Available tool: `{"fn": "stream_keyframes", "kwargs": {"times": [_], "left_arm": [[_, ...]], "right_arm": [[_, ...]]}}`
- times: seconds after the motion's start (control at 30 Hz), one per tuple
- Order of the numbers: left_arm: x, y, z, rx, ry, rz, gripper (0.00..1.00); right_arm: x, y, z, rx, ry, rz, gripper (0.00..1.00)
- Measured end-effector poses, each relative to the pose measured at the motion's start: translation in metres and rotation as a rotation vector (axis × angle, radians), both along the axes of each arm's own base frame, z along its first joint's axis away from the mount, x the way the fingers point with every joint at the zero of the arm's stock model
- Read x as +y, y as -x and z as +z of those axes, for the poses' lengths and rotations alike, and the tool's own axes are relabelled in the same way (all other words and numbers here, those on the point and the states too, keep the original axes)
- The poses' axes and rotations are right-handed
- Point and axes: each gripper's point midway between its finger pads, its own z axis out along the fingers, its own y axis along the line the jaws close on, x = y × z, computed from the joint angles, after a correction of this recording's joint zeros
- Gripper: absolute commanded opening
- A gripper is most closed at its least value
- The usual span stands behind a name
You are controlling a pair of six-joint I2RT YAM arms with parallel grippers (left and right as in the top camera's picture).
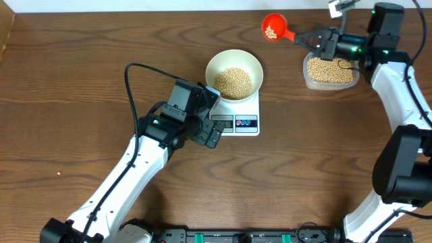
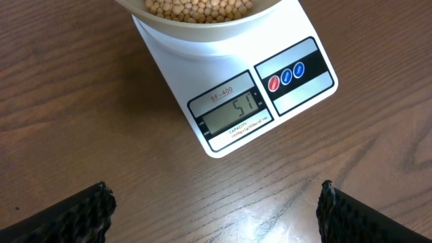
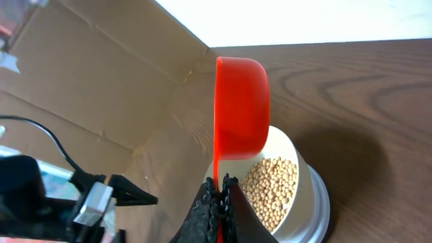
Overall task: Scoop item into bowl and weigh 50g on scale
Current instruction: 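Carry the red scoop with the right gripper back to the soybean tub, then dip the red scoop into the soybean tub with the right gripper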
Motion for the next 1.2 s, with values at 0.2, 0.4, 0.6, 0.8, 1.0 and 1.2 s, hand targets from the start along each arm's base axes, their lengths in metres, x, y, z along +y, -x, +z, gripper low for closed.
{"fn": "stream_keyframes", "kwargs": {"times": [0.2,0.4,0.6,0.8,1.0,1.2], "left_arm": [[0.0,0.0,0.0,0.0,0.0,0.0,0.98],[0.0,0.0,0.0,0.0,0.0,0.0,0.98],[0.0,0.0,0.0,0.0,0.0,0.0,0.98],[0.0,0.0,0.0,0.0,0.0,0.0,0.98],[0.0,0.0,0.0,0.0,0.0,0.0,0.98],[0.0,0.0,0.0,0.0,0.0,0.0,0.98]], "right_arm": [[-0.019,-0.002,0.002,0.056,-0.035,-0.037,0.01],[-0.052,-0.007,0.002,0.078,-0.049,-0.109,0.01],[-0.098,-0.011,0.002,0.135,-0.08,-0.219,0.01],[-0.131,-0.009,-0.005,0.215,-0.107,-0.308,0.01],[-0.16,0.001,-0.038,0.427,-0.094,-0.452,0.01],[-0.174,-0.002,-0.06,0.488,-0.006,-0.57,0.02]]}}
